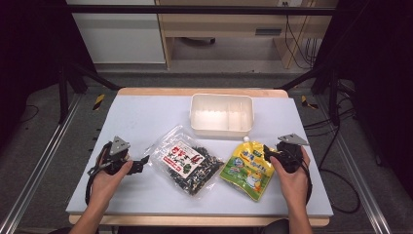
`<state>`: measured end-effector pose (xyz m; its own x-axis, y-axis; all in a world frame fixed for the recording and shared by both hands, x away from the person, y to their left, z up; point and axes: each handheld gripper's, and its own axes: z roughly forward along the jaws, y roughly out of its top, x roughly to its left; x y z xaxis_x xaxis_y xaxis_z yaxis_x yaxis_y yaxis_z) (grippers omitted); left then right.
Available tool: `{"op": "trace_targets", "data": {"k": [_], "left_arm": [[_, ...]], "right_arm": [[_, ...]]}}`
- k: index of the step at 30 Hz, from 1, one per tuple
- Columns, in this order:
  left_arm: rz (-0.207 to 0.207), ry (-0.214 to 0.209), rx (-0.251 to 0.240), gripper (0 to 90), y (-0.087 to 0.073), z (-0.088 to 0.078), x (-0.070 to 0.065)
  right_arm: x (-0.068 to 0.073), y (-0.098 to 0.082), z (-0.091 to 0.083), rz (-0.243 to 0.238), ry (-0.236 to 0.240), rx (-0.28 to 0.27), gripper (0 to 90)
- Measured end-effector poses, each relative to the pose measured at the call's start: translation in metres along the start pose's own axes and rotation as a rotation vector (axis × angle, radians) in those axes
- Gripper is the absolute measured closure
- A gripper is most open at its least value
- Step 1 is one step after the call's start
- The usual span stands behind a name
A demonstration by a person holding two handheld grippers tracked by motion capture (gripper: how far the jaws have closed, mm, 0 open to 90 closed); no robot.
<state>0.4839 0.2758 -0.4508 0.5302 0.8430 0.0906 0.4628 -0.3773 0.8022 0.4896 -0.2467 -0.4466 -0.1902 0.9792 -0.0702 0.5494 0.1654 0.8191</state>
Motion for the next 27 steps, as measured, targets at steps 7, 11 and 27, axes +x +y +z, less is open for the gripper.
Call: {"op": "trace_targets", "data": {"k": [7,11,27], "left_arm": [[-0.024,-0.011,-0.02,8.5,0.002,-0.003,0.007],[-0.069,-0.025,-0.032,12.0,0.003,-0.008,0.014],[-0.312,-0.112,0.056,35.1,0.001,0.024,0.032]], "right_arm": [[-0.005,0.001,0.0,0.009,-0.077,-0.029,11.8],[-0.008,0.001,-0.004,-0.003,-0.05,-0.06,9.4],[0.008,-0.001,-0.001,-0.079,0.003,-0.011,13.0]]}}
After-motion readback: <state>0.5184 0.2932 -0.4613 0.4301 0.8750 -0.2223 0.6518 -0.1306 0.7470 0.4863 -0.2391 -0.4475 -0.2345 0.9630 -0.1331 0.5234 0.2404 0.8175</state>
